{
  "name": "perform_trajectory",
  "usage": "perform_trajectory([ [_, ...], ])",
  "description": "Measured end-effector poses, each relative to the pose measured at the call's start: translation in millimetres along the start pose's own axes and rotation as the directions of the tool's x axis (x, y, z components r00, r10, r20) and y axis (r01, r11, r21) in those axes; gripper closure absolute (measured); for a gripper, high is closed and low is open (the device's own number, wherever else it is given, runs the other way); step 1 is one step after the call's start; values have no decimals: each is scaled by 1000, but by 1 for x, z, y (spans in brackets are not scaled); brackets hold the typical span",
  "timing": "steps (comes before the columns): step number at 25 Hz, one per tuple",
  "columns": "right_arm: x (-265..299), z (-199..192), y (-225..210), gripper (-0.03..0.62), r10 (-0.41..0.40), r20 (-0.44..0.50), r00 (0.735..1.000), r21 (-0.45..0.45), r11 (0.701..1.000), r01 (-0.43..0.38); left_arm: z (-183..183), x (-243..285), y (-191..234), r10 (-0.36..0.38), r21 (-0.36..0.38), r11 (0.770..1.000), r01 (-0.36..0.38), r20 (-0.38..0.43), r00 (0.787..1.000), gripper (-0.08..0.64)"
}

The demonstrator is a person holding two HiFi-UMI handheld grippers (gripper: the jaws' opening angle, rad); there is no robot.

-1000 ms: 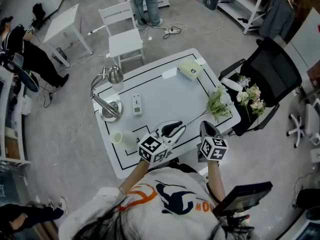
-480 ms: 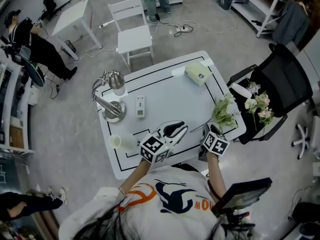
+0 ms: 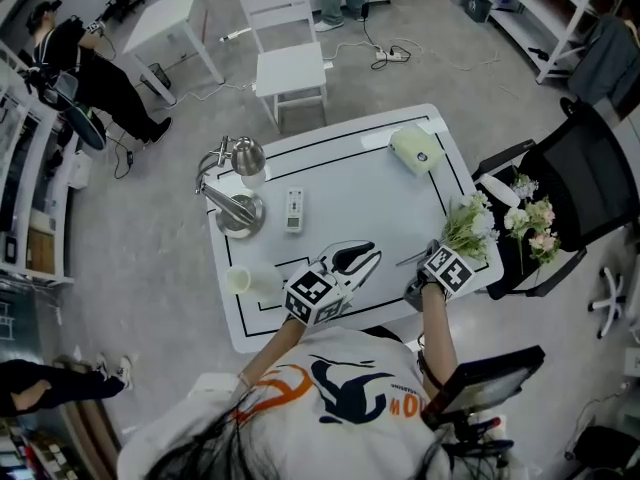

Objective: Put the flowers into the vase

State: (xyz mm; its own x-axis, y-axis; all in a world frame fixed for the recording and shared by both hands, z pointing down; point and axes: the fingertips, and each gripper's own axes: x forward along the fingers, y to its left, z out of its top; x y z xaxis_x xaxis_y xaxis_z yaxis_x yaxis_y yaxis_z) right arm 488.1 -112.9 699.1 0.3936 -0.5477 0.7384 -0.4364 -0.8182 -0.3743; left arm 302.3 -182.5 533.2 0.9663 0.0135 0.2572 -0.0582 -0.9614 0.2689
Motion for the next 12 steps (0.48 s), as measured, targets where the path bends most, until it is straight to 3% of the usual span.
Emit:
perform_trajectory([
  [3, 5, 1, -8, 477, 18, -2, 1000, 138, 990, -18, -2, -2, 4, 12, -4, 1000, -12, -5, 1000, 485],
  [7, 8, 3, -8, 511, 102, 2, 995, 232, 968, -99, -4, -5, 8, 25, -6, 1000, -25, -8, 1000, 485],
  [9, 5, 7, -8, 522, 127, 22, 992, 239, 963, -128, -5, -6, 9, 31, -8, 999, -31, -8, 999, 485],
  [12, -3, 13, -5, 532, 152, 71, 986, 161, 974, -162, -3, -10, 8, 38, -9, 999, -38, -1, 999, 485],
])
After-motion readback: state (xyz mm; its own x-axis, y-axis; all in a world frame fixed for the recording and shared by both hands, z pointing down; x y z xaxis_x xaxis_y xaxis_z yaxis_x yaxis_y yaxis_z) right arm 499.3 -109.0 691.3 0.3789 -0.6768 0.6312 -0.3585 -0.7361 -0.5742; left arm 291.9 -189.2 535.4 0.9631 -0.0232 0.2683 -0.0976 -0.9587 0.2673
